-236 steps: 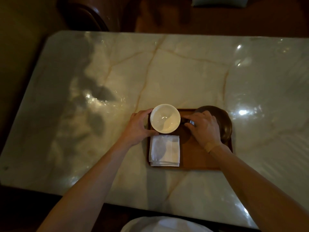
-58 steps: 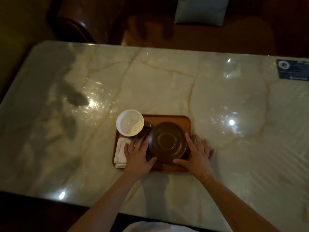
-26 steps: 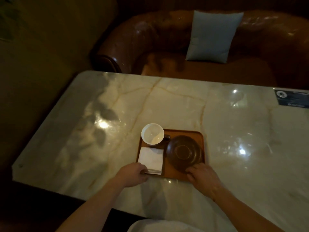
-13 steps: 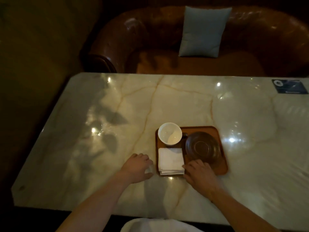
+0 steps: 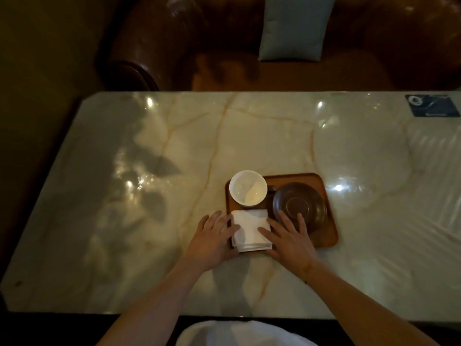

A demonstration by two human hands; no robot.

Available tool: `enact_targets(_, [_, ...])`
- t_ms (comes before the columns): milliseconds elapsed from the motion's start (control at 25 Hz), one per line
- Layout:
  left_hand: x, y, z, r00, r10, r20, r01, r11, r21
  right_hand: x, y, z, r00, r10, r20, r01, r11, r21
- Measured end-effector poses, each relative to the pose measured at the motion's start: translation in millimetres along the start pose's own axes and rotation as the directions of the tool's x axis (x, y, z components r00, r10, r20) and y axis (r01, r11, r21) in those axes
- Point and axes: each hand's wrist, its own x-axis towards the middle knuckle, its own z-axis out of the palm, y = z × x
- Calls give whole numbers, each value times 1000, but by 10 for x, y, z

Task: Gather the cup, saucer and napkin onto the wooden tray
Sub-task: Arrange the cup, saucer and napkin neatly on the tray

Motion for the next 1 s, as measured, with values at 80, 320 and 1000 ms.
enact_targets(80, [23, 43, 20, 1000, -14, -4, 14, 1000, 13, -5, 1, 22, 1000, 1, -14, -1, 1000, 0])
enact_targets(320, [21, 98, 71, 998, -25, -62, 28, 999, 40, -1, 43, 51, 1000, -10, -22, 10, 1000, 17])
enact_targets(1000, [72, 51, 111, 998, -15, -64, 20, 997, 69, 103, 73, 46, 999, -13, -39, 14, 999, 31])
